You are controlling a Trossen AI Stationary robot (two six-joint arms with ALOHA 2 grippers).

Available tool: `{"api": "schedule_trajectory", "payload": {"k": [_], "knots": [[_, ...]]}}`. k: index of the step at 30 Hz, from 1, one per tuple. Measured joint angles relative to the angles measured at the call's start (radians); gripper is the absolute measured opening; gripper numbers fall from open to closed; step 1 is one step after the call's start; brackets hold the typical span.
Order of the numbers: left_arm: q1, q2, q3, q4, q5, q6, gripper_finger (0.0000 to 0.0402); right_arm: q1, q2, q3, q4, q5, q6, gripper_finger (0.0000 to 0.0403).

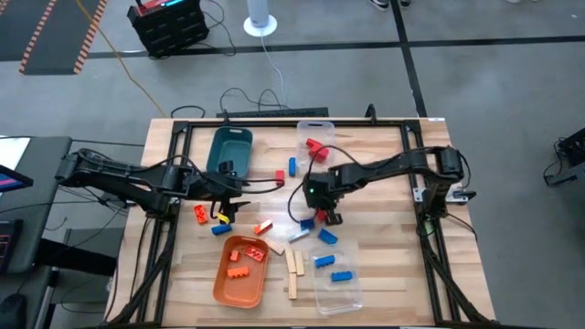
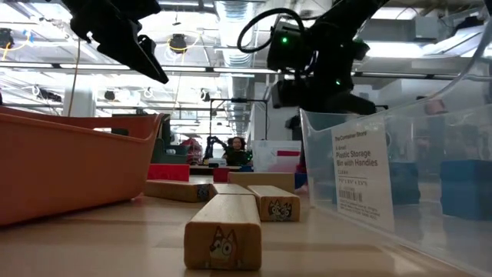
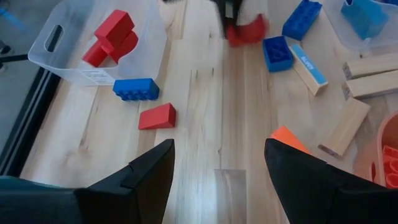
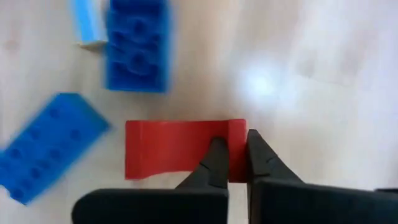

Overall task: Sort blocks
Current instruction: Put the red wooden block into the top transparent bin

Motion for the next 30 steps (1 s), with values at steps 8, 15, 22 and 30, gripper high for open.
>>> {"api": "schedule_trajectory", "payload": {"k": [8,15,22,30], "knots": [[0.000,0.000,0.000,0.001,0.001,0.000,0.0245,-0.067,-0.201,0.031,0.122,0.084,0.027,0.0002],[0.000,0.000,-0.001,0.015,0.002,0.004,0.0245,-0.234,-0.254,0.033,0.255,0.309,0.090,0.0001],[0.000,0.000,-0.076,0.066,0.007,-0.004,0.0245,-0.456,-0.143,0.031,0.251,0.279,0.239,0.0001],[0.000,0.000,-0.101,0.076,0.008,-0.002,0.0245,-0.489,-0.092,0.031,0.241,0.226,0.201,0.0059]]}}
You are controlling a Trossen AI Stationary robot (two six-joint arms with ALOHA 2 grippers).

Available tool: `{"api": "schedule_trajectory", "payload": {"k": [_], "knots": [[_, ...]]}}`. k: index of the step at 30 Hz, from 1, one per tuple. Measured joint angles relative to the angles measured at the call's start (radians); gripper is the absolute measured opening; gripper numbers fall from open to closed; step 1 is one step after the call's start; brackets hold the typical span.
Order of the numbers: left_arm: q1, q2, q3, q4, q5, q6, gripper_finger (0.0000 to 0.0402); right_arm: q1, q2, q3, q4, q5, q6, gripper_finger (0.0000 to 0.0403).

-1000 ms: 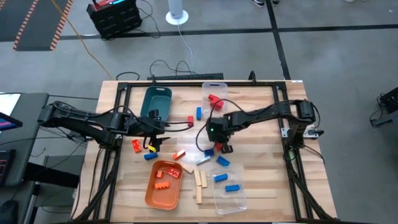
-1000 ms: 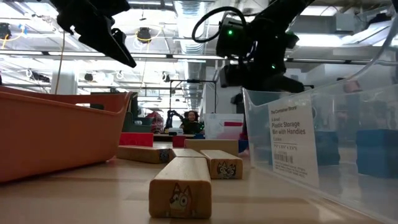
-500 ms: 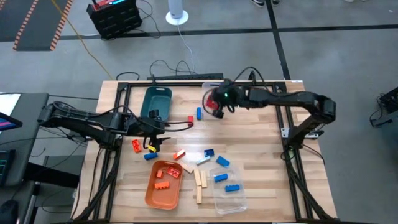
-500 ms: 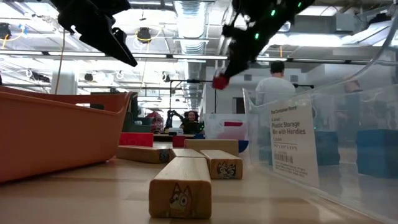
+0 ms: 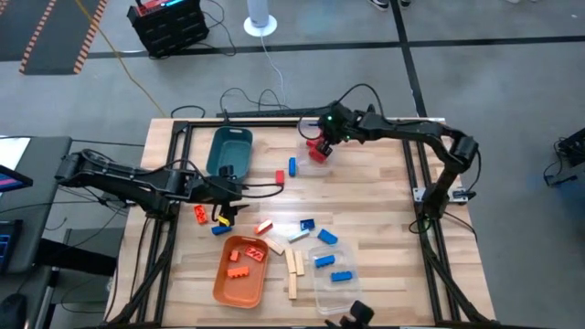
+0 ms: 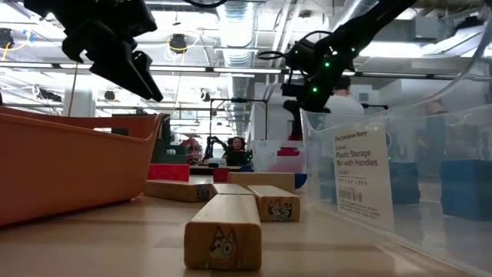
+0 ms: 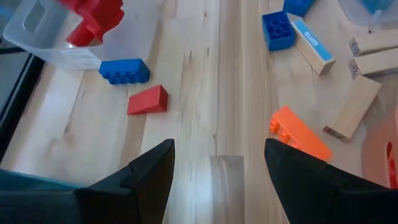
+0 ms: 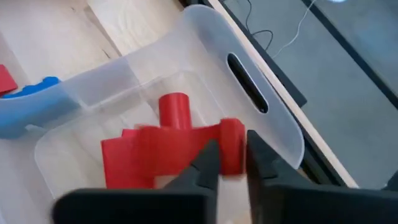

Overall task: Sort blocks
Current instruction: Put the red wooden block into the top transparent bin, then put the blue game piece into the bottom transparent bin

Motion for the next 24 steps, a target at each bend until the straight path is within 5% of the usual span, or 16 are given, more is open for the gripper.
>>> {"api": "schedule_trajectory", "payload": {"k": [10,18,24], "knots": [[0.000,0.000,0.000,0.030,0.000,0.021,0.0245,0.119,-0.127,0.111,-0.244,-0.020,-0.125,0.0176],[0.000,0.000,0.000,0.017,0.000,0.008,0.0245,0.375,-0.181,0.048,-0.303,-0.422,-0.104,0.0191],[0.000,0.000,0.001,0.025,0.000,0.007,0.0245,0.556,-0.122,0.033,-0.343,-0.397,0.069,0.0191]]}}
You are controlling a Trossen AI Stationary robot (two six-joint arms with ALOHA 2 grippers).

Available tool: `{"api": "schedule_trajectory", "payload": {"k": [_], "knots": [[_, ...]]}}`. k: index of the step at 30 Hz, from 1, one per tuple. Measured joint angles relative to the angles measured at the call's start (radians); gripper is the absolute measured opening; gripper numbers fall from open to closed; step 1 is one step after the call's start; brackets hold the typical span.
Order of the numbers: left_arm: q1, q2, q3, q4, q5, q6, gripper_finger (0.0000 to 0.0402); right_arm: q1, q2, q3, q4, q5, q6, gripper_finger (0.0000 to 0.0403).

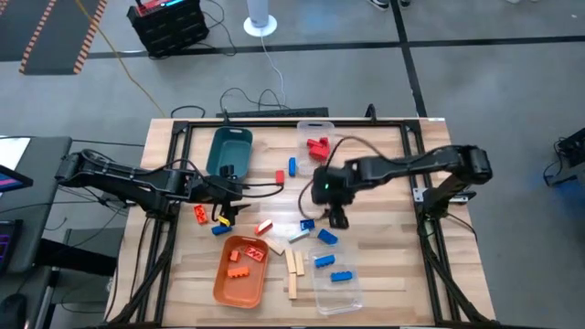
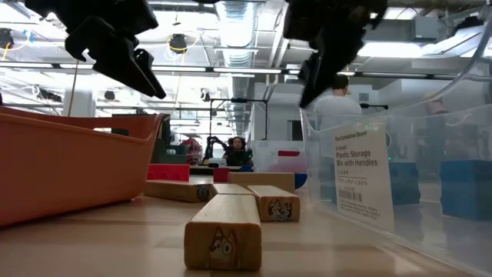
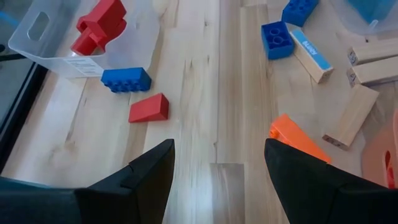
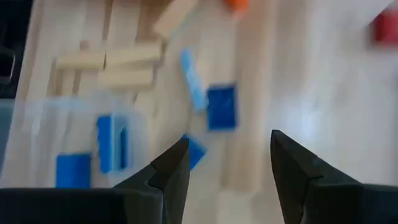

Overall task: Sort blocks
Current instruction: Put the blue game piece into the bottom transparent bin

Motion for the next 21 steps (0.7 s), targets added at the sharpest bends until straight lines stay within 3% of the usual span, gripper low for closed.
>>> {"api": "schedule_trajectory", "payload": {"k": [6,11,16,21], "knots": [[0.000,0.000,0.017,0.006,0.000,0.003,0.0245,0.048,0.103,0.034,-0.039,0.002,0.225,0.0191],[0.000,0.000,0.028,0.010,0.000,0.018,0.0245,0.049,0.197,0.135,-0.188,-0.044,0.368,0.0191],[0.000,0.000,0.028,0.012,0.000,0.038,0.0245,0.049,0.280,0.265,-0.326,-0.069,0.377,0.0191],[0.000,0.000,0.028,0.018,0.000,0.056,0.0245,0.044,0.372,0.364,-0.321,-0.077,0.267,0.0191]]}}
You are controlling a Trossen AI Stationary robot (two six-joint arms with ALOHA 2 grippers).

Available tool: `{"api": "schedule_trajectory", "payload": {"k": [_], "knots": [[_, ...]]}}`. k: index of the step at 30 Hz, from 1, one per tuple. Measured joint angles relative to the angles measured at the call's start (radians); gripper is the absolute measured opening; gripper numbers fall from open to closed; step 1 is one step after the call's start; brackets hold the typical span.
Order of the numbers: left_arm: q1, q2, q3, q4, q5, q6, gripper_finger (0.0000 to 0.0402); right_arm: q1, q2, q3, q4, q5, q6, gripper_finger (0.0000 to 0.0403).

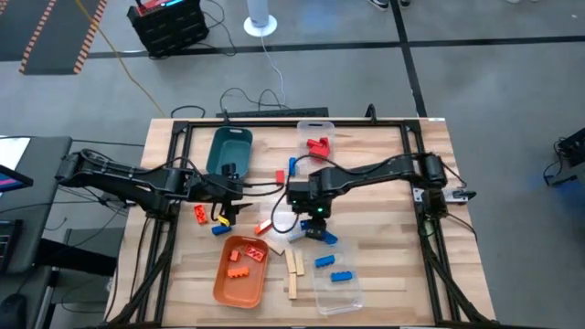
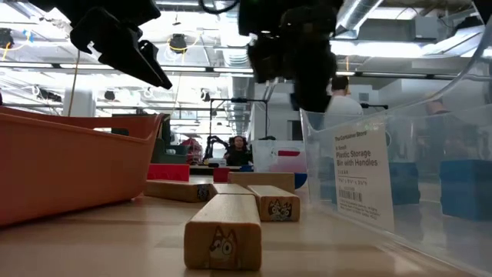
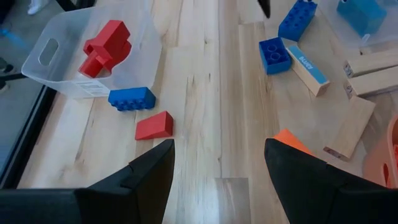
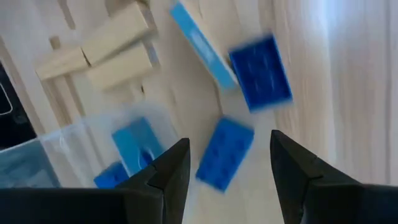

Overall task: Sort blocks
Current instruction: Put the blue game piece into the bottom transparent bin

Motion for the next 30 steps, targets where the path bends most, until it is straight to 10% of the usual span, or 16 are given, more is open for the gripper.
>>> {"api": "schedule_trajectory", "payload": {"k": [21,30], "knots": [[0.000,0.000,0.000,-0.004,-0.025,-0.064,0.0245,-0.113,0.111,0.232,0.198,0.258,-0.531,0.0201],[-0.018,-0.126,-0.030,-0.090,-0.144,-0.148,0.0245,-0.170,0.148,0.214,0.360,0.281,-0.441,0.0210]]}}
